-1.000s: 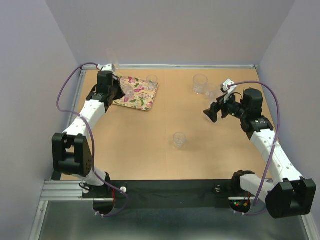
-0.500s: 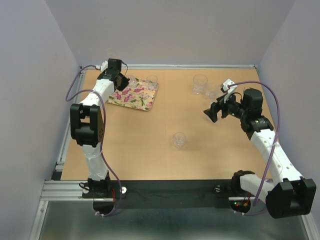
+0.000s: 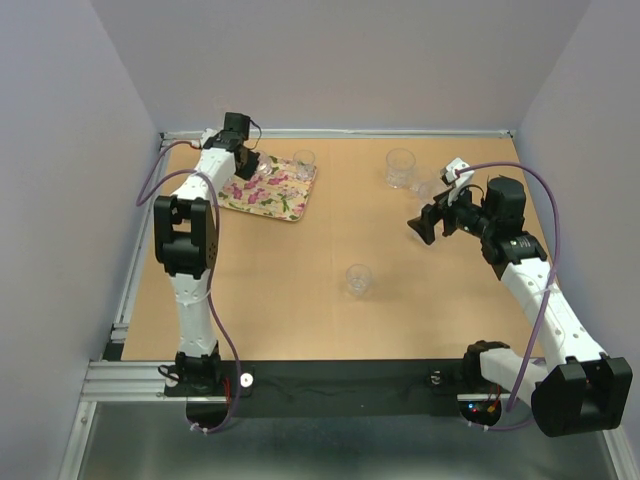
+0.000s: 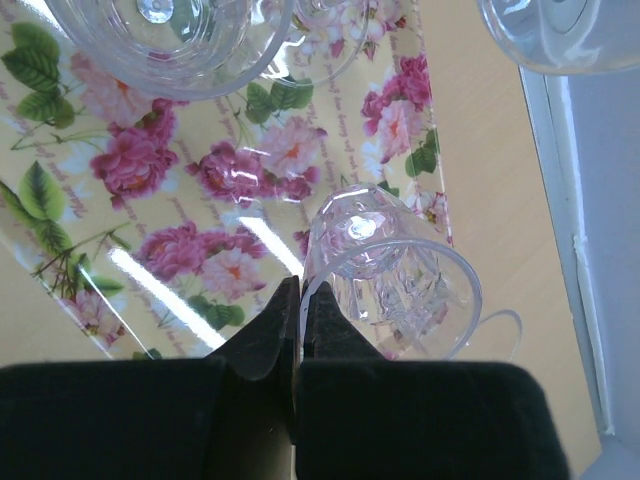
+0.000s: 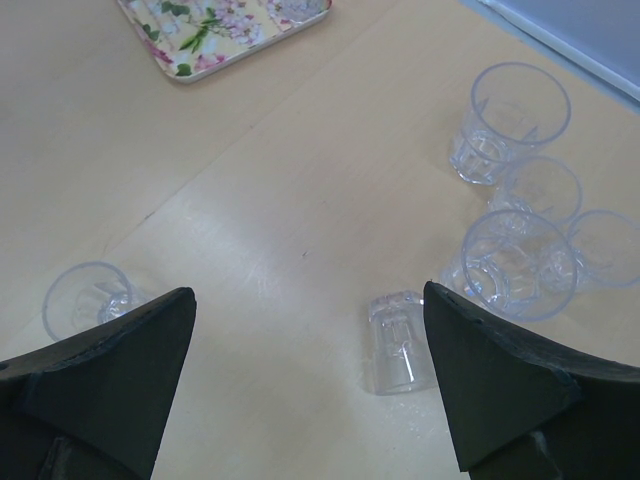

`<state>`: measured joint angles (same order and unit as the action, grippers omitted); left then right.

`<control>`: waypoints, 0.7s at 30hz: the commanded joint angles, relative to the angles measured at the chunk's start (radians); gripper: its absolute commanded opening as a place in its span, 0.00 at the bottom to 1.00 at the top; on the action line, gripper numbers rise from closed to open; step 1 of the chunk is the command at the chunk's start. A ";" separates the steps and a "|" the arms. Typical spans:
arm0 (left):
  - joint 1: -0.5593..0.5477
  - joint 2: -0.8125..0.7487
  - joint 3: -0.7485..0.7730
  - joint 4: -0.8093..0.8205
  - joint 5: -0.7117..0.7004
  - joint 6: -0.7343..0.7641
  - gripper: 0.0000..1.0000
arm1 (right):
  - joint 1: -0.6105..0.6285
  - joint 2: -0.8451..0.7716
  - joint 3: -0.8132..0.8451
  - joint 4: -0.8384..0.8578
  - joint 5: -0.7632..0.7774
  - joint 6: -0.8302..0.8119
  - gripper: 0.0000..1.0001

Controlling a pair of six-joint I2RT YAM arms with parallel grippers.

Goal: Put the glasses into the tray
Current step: Place the glass into the tray

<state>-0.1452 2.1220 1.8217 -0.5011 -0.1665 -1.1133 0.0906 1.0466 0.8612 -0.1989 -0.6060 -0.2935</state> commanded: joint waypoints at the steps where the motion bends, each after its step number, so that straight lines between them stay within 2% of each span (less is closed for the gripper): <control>1: -0.007 0.024 0.094 -0.047 -0.042 -0.059 0.00 | -0.006 -0.007 -0.008 0.056 0.011 -0.013 1.00; 8: -0.001 0.096 0.198 -0.117 -0.064 -0.086 0.00 | -0.006 -0.003 -0.007 0.055 0.021 -0.015 1.00; 21: 0.015 0.138 0.249 -0.158 -0.070 -0.118 0.06 | -0.006 0.001 -0.007 0.055 0.028 -0.013 1.00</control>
<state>-0.1410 2.2612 2.0048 -0.6289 -0.1963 -1.2060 0.0906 1.0477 0.8612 -0.1986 -0.5884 -0.2966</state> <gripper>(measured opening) 0.052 0.998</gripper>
